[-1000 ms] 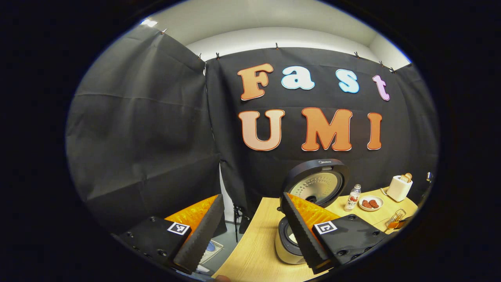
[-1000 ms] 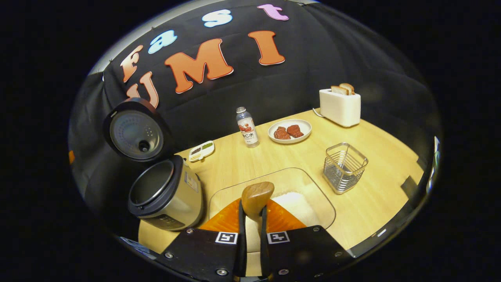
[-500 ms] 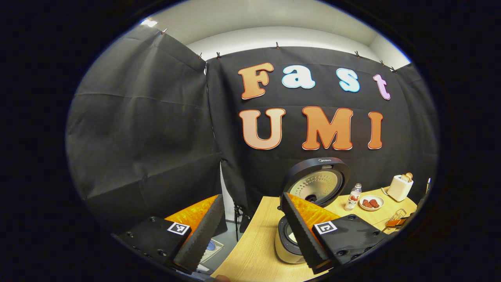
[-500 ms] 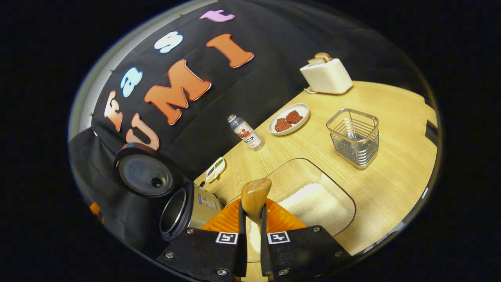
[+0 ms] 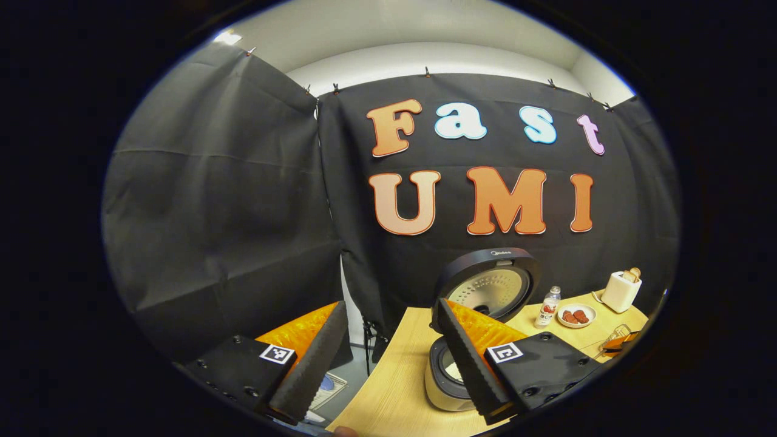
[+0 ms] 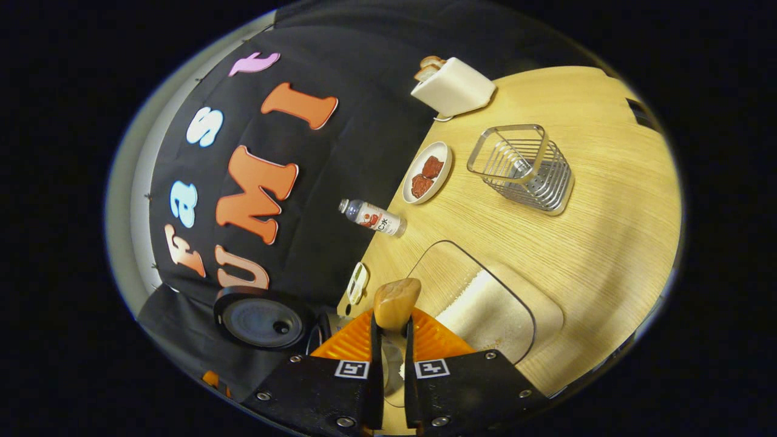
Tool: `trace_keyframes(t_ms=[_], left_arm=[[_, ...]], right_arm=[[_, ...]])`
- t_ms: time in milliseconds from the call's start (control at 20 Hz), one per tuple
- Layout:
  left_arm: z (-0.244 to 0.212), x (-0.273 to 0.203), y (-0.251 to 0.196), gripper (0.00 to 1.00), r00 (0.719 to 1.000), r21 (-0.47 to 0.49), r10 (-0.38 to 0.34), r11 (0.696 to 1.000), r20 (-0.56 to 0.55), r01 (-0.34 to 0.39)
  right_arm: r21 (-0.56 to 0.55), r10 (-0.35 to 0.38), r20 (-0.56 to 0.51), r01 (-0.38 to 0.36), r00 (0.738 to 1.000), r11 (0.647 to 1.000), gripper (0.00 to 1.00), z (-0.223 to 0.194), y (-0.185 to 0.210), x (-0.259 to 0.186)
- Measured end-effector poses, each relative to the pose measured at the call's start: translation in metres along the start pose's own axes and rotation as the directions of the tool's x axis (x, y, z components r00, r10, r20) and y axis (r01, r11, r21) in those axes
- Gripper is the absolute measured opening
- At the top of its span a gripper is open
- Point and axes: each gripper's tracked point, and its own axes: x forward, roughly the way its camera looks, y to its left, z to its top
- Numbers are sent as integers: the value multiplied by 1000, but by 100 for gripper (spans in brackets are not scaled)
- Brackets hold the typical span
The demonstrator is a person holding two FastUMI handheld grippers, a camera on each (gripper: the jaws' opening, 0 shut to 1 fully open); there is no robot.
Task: Close the left gripper, press the button to open the rice cooker; take a wooden spoon from the chopstick holder with the right hand, scoop a spoonful of rice and pour it into the rice cooker, then put the wooden spoon back into the chopstick holder.
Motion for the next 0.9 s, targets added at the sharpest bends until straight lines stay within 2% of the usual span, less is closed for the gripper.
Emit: trace_keyframes(t_ms=[150,450,650,900], left_arm=[[1,4,-6,100,1000,-10,-11,1000,3,11],[6,8,-18,98,999,-17,-34,999,15,34],[10,10,-27,100,998,-23,-50,998,26,50],[8,15,-36,97,998,-43,-65,997,21,65]], right_arm=[[88,15,25,-17,1000,996,13,14,3,-10],[139,22,74,-32,997,990,13,43,19,-24],[177,34,104,-52,994,983,13,60,38,-32],[241,60,124,-88,991,967,13,74,64,-34]])
